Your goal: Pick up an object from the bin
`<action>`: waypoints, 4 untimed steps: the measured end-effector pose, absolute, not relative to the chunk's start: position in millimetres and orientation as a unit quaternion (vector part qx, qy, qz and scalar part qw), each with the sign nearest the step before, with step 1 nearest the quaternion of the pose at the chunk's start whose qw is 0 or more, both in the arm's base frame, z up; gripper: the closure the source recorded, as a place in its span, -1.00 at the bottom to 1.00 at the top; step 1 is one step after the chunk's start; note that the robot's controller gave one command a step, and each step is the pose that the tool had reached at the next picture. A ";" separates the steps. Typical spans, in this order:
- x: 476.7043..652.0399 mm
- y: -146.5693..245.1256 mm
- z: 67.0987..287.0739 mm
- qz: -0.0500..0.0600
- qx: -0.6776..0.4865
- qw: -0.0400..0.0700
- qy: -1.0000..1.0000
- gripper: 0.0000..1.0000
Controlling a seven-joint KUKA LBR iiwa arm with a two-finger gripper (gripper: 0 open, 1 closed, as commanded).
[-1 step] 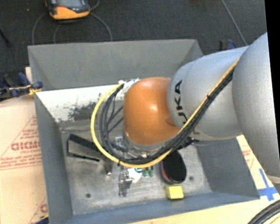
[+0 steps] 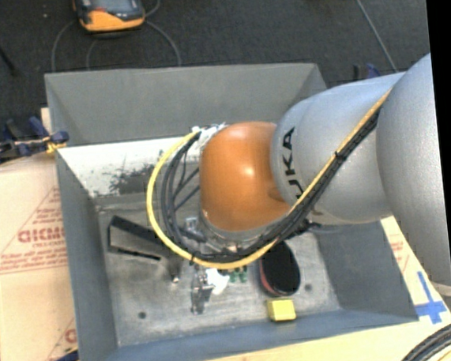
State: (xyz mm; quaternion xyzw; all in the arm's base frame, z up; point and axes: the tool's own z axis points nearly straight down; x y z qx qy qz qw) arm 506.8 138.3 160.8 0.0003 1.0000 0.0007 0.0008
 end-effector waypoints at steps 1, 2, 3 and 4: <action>583.5 184.3 107.2 0.000 -0.037 0.009 0.999 -1.00; 576.9 183.9 100.7 0.000 -0.041 0.004 0.999 -1.00; 625.0 194.4 115.0 0.001 0.062 0.002 0.998 -1.00; 592.7 205.9 71.2 0.001 0.064 0.004 0.998 -1.00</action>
Offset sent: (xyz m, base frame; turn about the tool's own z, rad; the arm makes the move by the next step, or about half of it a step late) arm 0.0826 0.0644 -0.0169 0.1256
